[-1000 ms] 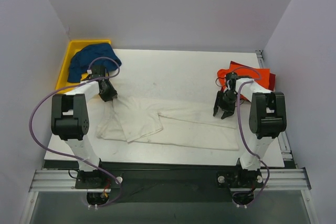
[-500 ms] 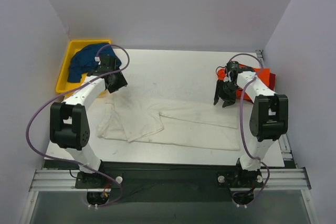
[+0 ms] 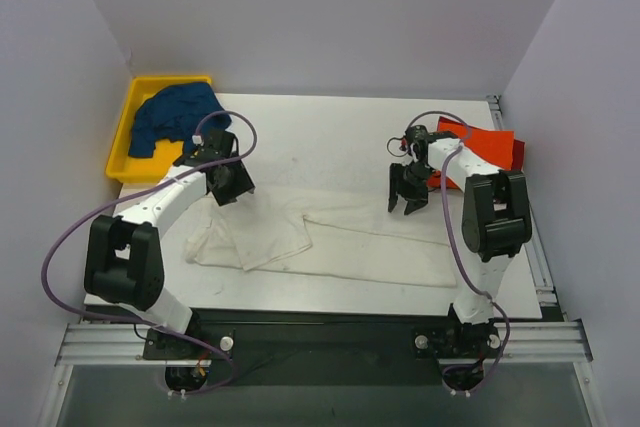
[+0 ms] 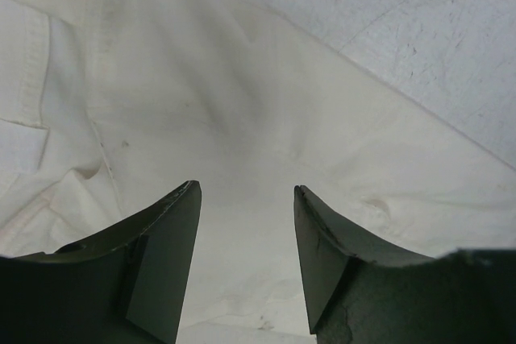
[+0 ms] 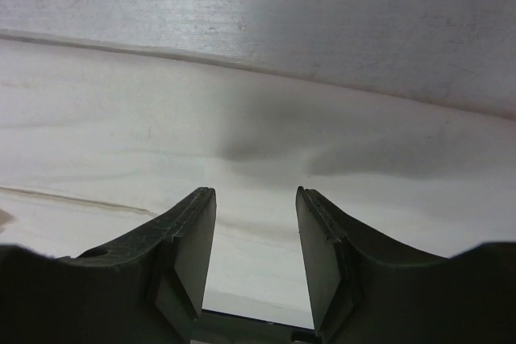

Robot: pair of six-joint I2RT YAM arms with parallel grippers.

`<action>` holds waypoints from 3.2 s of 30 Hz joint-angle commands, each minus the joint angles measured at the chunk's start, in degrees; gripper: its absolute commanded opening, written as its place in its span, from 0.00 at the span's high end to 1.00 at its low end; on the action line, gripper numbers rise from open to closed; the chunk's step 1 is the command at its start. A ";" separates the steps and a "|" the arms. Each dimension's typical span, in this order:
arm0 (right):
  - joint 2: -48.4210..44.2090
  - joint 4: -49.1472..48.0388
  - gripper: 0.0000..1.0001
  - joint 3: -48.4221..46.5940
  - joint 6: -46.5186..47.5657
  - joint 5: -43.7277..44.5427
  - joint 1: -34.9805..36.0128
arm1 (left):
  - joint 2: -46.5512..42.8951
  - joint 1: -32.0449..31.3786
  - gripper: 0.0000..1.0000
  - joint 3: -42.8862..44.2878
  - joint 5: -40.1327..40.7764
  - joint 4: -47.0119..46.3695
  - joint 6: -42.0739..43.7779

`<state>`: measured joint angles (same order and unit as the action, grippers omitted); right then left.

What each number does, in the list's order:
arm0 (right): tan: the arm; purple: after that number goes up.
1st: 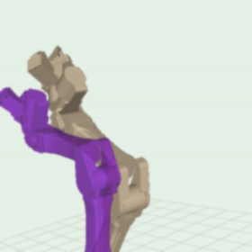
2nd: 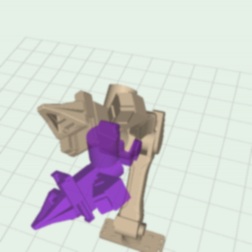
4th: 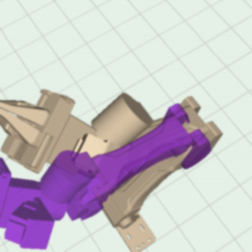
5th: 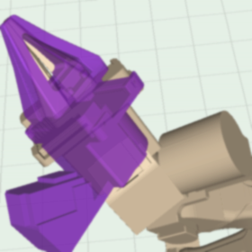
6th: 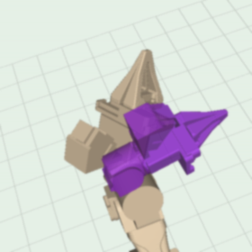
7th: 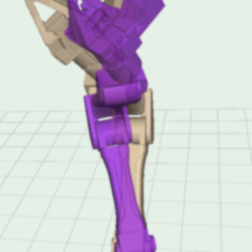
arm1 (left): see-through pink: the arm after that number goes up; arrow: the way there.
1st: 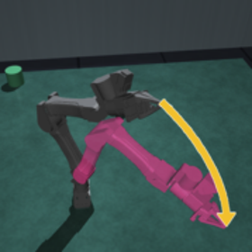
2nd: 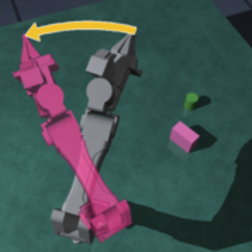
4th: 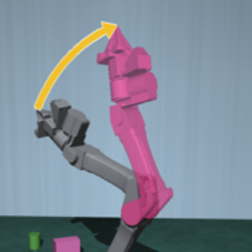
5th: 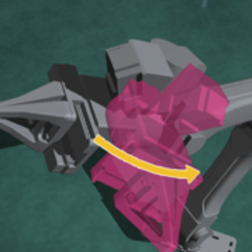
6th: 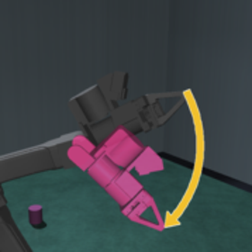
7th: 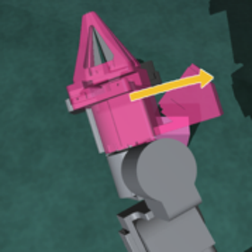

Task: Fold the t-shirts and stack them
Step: Rotate the tshirt 90 degrees

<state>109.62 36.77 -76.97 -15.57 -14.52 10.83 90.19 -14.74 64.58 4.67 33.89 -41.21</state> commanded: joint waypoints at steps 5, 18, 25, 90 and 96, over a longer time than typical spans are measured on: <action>0.42 2.69 0.55 2.17 -0.68 -0.59 -0.28 | 4.72 -3.71 0.39 -2.96 -4.67 -2.50 -2.65; -2.22 4.18 0.55 10.08 -7.27 2.92 0.59 | 28.18 -2.13 0.39 18.28 -6.77 1.88 11.75; -4.77 4.36 0.55 13.77 -13.07 4.68 4.02 | 40.14 -2.13 0.39 35.95 -6.77 7.15 19.76; 7.36 -5.57 0.54 2.44 -30.04 -9.91 34.35 | 67.13 -2.66 0.38 75.26 -27.86 13.15 23.02; 5.17 -5.40 0.53 -1.07 -27.94 -9.38 34.35 | 65.29 -3.27 0.36 76.22 -30.15 7.08 22.14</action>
<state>115.07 32.62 -75.68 -44.86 -27.24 44.84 152.07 -17.56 140.68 -27.97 46.87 -20.43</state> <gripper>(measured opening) 0.469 0.630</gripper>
